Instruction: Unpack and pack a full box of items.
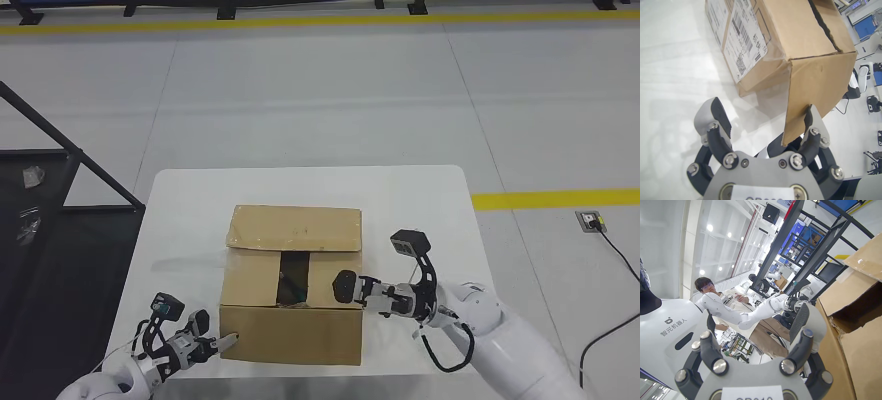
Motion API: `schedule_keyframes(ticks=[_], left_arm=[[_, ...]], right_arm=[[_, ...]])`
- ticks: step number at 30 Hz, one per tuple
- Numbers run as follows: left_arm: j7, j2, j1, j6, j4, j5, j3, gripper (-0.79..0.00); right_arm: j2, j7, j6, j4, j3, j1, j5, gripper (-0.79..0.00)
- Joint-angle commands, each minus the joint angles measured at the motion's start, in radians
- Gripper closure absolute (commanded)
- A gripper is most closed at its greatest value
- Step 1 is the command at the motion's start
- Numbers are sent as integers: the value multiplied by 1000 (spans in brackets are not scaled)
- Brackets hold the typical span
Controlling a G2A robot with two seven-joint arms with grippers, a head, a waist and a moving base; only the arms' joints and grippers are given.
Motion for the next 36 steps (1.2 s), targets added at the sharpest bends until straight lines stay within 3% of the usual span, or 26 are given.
schedule_keyframes(ticks=[1, 9, 17, 33, 34, 36], left_arm=[[0, 0, 0, 0, 0, 0, 0, -785], [41, 1, 16, 25, -27, 17, 11, -785], [66, 4, 25, 42, -34, 23, 17, -785], [90, 12, 39, 34, -31, 14, 15, -785], [93, 13, 41, 33, -29, 13, 15, -785], [96, 13, 43, 27, -25, 5, 16, -785]], right_arm=[[-3, -23, 22, -22, -1, -8, 11, -785], [-55, -18, 410, 141, -58, 82, 235, -785], [-106, -16, 595, 284, -116, 170, 194, -785], [-155, -261, 455, 304, -62, 205, 34, -785], [-158, -290, 450, 312, -57, 215, 15, -785], [-167, -472, 444, 330, -60, 246, -132, -785]])
